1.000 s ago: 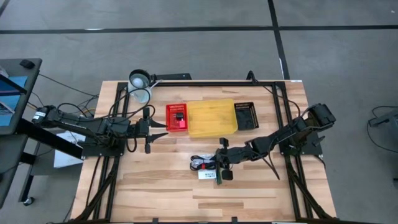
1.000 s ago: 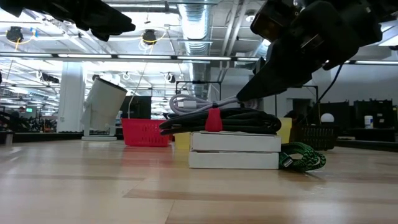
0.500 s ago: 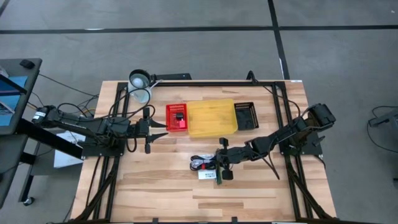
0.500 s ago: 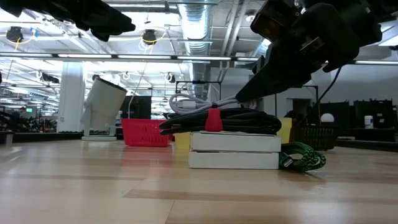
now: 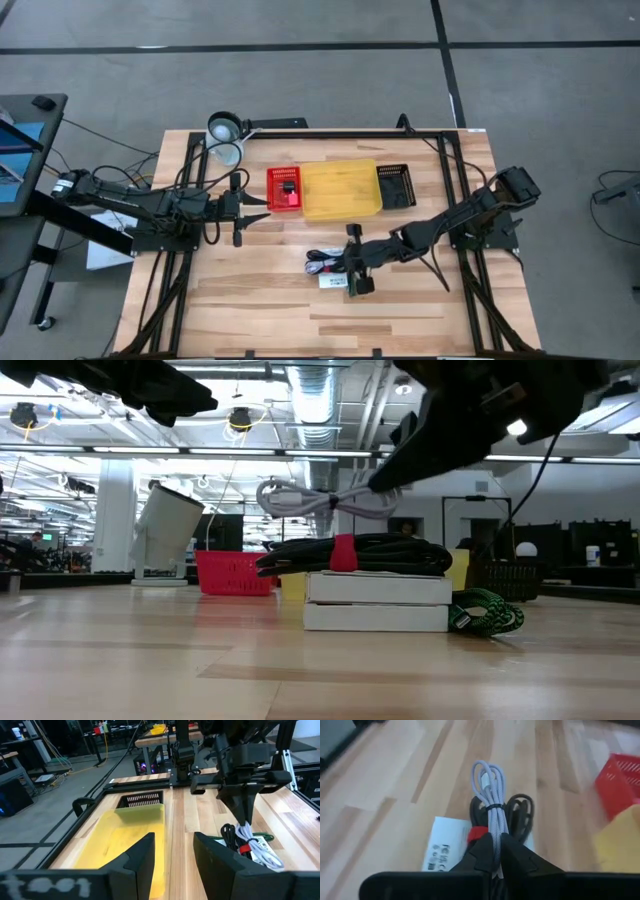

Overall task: Pick and place items into bin
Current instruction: Put the white charger cable into the yellow bin, then put the bottom black charger cable into the yellow bin

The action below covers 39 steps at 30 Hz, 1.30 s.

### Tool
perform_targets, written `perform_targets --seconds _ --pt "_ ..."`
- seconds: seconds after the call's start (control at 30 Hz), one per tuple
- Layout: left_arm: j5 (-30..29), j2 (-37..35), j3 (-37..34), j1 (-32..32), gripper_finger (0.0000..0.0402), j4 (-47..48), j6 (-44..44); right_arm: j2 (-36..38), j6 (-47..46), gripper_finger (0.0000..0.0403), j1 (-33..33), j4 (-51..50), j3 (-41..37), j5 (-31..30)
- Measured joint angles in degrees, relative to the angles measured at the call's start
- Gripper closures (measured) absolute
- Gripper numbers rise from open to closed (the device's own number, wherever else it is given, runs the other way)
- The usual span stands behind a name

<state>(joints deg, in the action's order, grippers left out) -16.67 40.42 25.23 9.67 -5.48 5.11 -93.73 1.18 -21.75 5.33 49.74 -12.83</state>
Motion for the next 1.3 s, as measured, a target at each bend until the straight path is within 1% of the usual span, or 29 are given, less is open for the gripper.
perform_targets --seconds 0.13,0.33,0.5,0.87,0.93,1.1,1.3 --pt "0.02 0.01 0.00 0.00 0.0274 0.01 -0.27 0.00 3.13 0.0391 0.48 -10.61 5.22 -4.48" --pt "0.02 0.01 0.00 0.00 0.0274 -0.02 -0.35 0.04 6.71 0.0390 4.15 -25.62 12.32 -12.14" --pt "0.02 0.01 0.00 0.00 0.0274 -0.02 -0.38 0.07 9.10 0.0390 8.90 -33.90 15.91 -14.00" --pt "0.02 0.01 0.00 0.00 0.0274 0.00 -0.40 0.09 14.84 0.0387 21.06 -38.16 17.04 -14.06" --pt "0.02 0.01 0.00 0.00 0.0274 0.01 -0.40 0.09 15.28 0.0384 23.22 -38.19 17.04 -12.77" --pt "0.02 0.01 0.00 0.00 0.0274 0.01 -0.40 0.09 15.33 0.0362 27.61 -37.93 17.04 -6.93" --pt "0.00 0.01 0.00 0.00 0.0274 0.01 -0.42 0.09 15.33 0.0333 29.65 -37.91 17.04 -6.67"
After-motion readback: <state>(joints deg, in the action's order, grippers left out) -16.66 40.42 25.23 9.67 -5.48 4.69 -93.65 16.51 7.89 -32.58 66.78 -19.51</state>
